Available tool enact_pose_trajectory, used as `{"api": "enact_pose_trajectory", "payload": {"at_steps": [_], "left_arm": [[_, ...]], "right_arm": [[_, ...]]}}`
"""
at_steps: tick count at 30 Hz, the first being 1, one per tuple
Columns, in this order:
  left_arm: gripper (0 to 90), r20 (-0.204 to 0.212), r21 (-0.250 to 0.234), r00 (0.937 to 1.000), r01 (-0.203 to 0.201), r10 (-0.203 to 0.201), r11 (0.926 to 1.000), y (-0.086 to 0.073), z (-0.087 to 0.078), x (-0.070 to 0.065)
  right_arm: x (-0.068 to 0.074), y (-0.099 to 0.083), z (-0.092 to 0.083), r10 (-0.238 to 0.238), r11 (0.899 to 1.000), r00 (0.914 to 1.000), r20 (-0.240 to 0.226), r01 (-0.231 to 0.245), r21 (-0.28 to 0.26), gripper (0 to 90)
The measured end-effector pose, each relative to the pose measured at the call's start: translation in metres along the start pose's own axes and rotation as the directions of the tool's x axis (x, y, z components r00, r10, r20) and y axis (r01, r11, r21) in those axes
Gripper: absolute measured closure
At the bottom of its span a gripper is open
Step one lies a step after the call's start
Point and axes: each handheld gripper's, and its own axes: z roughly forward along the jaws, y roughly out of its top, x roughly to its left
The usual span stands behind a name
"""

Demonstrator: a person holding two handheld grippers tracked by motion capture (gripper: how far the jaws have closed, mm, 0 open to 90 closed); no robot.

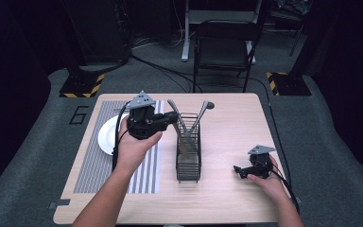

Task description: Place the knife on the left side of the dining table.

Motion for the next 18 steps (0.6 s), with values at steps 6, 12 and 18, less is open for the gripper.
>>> {"api": "enact_pose_trajectory", "payload": {"at_steps": [6,12,18], "left_arm": [[83.6,-0.005,-0.024,0.9999,0.01,-0.011,0.9997,0.003,-0.01,0.002],[83.5,-0.012,-0.043,0.9998,0.016,-0.017,0.999,0.007,-0.021,0.003],[83.6,-0.015,-0.062,0.9996,0.025,-0.026,0.9978,0.011,-0.031,0.004]], "right_arm": [[0.0,0.0,0.0,0.001,1.0,1.0,0.0,-0.001,0.0,0.0],[0.0,0.0,0.0,0.0,1.0,1.0,0.0,0.0,0.0,0.0],[0.0,0.0,0.0,0.001,1.0,1.0,0.0,-0.001,0.001,0.0]]}}
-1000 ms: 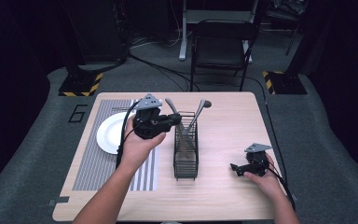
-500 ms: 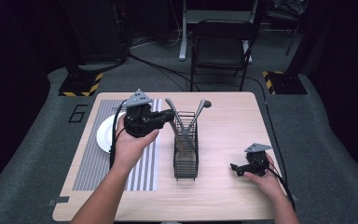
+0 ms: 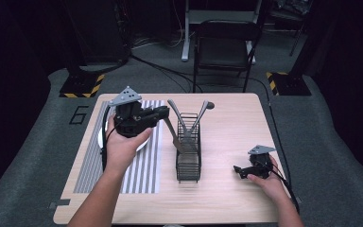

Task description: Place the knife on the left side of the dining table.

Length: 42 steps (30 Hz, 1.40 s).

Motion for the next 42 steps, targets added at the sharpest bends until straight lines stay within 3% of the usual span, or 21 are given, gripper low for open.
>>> {"api": "enact_pose_trajectory", "payload": {"at_steps": [21,34,42], "left_arm": [[83.6,-0.04,-0.048,0.9992,-0.003,0.001,0.9988,0.011,-0.034,0.006],[83.6,-0.072,-0.028,0.9962,0.047,-0.049,0.9985,-0.008,-0.029,0.028],[83.5,-0.104,-0.016,0.9901,0.094,-0.095,0.9954,-0.026,-0.026,0.045]], "right_arm": [[0.0,0.0,0.0,0.002,1.0,1.0,-0.004,-0.002,0.0,0.0],[0.0,0.0,0.0,0.004,1.0,1.0,-0.004,-0.004,0.0,0.0],[0.0,0.0,0.0,0.003,1.0,1.0,-0.004,-0.003,0.0,0.0]]}}
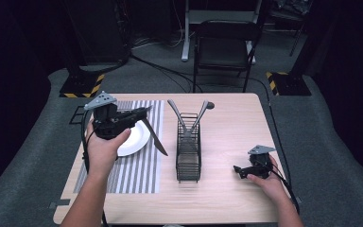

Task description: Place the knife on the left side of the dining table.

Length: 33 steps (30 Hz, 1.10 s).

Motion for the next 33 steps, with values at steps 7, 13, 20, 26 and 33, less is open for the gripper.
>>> {"api": "enact_pose_trajectory", "payload": {"at_steps": [7,13,20,26,33], "left_arm": [[83.6,-0.027,0.012,0.9992,0.03,-0.03,0.9995,-0.014,0.002,0.015],[83.5,-0.054,0.024,0.9966,0.062,-0.061,0.9978,-0.025,0.005,0.027],[83.5,-0.083,0.029,0.9926,0.092,-0.089,0.9953,-0.036,0.007,0.04],[83.5,-0.114,0.034,0.9878,0.111,-0.106,0.9933,-0.045,0.008,0.05],[83.5,-0.129,0.047,0.9828,0.139,-0.132,0.9892,-0.054,0.01,0.06]], "right_arm": [[0.0,0.0,0.0,0.0,1.0,1.0,0.0,0.0,0.0,0.0],[0.0,0.0,0.0,0.0,1.0,1.0,0.0,0.0,0.0,0.0],[0.0,0.0,0.0,0.0,1.0,1.0,0.0,0.0,0.0,0.0],[0.0,0.0,0.0,0.002,1.0,1.0,-0.001,-0.002,0.002,0.0],[0.0,0.0,0.0,0.0,1.0,1.0,0.0,0.0,0.0,0.0]]}}
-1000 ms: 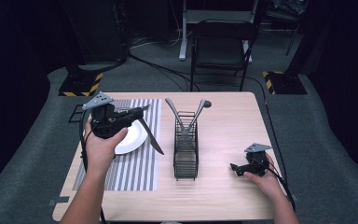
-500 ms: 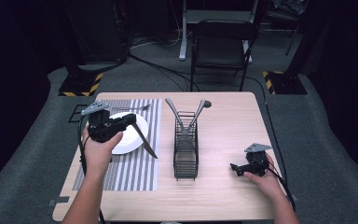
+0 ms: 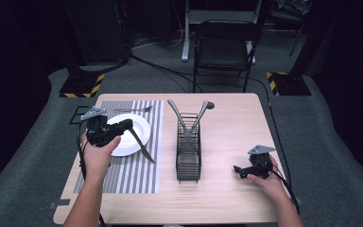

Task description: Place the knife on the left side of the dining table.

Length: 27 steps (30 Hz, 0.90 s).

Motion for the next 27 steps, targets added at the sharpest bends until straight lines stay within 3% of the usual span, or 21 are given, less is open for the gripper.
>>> {"api": "enact_pose_trajectory", "payload": {"at_steps": [12,27], "left_arm": [[83.5,-0.019,0.009,0.9991,0.039,-0.039,0.9992,-0.012,0.005,0.012],[82.1,-0.068,-0.036,0.9902,0.12,-0.122,0.9921,-0.031,-0.011,0.038]], "right_arm": [[0.0,0.0,0.0,0.0,1.0,1.0,0.001,0.0,0.0,0.0],[0.0,0.0,0.0,0.002,1.0,1.0,-0.001,-0.002,0.002,0.0]]}}
